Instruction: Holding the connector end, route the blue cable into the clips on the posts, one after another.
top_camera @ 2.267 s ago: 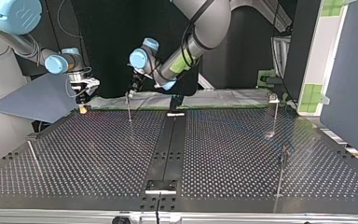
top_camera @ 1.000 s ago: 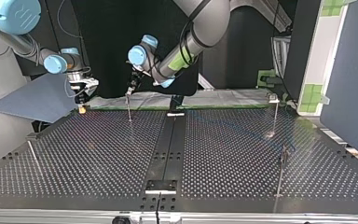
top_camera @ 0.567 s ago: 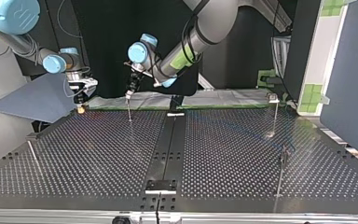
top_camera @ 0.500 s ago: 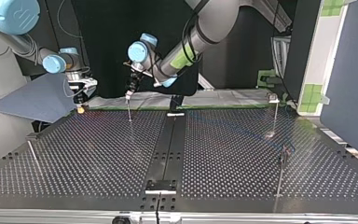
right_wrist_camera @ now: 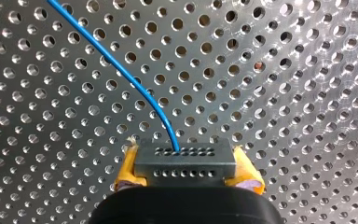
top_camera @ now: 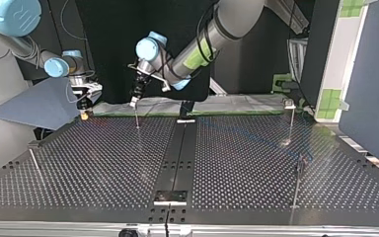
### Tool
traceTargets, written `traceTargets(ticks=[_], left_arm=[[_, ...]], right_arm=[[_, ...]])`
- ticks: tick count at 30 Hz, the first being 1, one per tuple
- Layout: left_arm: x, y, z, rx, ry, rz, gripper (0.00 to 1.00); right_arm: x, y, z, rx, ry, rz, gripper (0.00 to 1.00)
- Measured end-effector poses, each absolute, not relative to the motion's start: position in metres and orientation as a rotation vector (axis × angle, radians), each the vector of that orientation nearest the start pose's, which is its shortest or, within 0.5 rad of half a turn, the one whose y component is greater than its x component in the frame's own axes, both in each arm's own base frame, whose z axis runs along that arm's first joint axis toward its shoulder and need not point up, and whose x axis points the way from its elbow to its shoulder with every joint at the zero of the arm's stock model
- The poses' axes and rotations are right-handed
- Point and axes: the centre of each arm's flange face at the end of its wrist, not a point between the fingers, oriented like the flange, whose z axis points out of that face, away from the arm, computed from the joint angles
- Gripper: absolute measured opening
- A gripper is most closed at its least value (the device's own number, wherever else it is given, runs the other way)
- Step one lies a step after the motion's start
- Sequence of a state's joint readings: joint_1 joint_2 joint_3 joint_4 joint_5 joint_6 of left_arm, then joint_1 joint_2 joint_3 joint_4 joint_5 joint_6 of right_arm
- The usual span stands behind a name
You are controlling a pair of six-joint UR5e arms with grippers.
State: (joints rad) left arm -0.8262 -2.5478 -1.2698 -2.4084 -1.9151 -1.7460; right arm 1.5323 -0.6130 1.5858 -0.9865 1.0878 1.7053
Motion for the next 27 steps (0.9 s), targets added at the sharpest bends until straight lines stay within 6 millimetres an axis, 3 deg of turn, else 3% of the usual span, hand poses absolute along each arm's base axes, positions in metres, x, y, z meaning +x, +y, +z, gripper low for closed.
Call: traceTargets(ticks=[27], left_arm=[[0.381,-0.564,0.126,0.173,1.653,-0.482,1.00]], right_arm=[[0.162,-0.661,-0.017,1.497,-1.083,1.626,0.00]])
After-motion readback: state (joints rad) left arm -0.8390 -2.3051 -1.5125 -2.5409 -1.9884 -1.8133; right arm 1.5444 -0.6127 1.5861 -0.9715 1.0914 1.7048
